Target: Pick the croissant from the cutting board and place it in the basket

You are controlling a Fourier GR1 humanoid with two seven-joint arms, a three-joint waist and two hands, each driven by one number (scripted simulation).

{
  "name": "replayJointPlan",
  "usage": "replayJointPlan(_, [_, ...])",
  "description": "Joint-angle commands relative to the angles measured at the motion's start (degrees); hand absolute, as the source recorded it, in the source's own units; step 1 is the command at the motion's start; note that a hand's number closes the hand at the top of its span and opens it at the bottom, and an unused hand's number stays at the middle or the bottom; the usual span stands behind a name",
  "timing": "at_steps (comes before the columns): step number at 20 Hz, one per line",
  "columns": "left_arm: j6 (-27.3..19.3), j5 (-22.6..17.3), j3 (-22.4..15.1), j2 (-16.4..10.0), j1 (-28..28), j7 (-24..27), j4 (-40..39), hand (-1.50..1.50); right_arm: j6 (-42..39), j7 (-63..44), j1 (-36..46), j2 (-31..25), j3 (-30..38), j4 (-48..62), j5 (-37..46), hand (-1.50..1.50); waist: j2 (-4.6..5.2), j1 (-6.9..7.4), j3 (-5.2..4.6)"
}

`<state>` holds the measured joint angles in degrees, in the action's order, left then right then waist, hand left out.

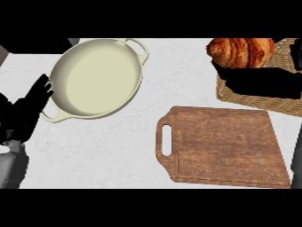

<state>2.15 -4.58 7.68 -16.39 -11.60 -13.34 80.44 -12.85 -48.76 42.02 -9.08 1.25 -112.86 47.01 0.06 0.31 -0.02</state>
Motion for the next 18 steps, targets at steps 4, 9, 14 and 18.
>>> replayJointPlan(4, [-1.81, 1.43, -1.98, 2.31, 1.13, -3.4, 3.95, 0.0, 3.18, 11.93, -1.81, -7.17, 10.47, 12.8, -4.83, 1.5, 0.0, -0.01, 0.05])
replayJointPlan(9, [0.19, 0.32, -0.72, 1.92, 0.52, -1.16, 2.47, 0.0, 8.11, 24.49, -7.76, -10.67, 12.9, 19.6, -5.17, 1.5, 0.06, -0.11, 0.04])
replayJointPlan(14, [0.62, 0.96, 1.0, 0.73, -1.02, 0.01, -0.09, 0.0, 10.48, 29.88, -5.14, -11.25, 15.37, 27.94, -9.16, 1.5, 0.03, 0.0, 0.03])
replayJointPlan(18, [0.22, 1.78, 0.98, 1.69, -2.45, 1.14, -3.08, 0.0, 15.26, 34.6, -4.18, -11.06, 15.95, 34.97, -9.31, 1.5, 0.06, -0.05, 0.02])
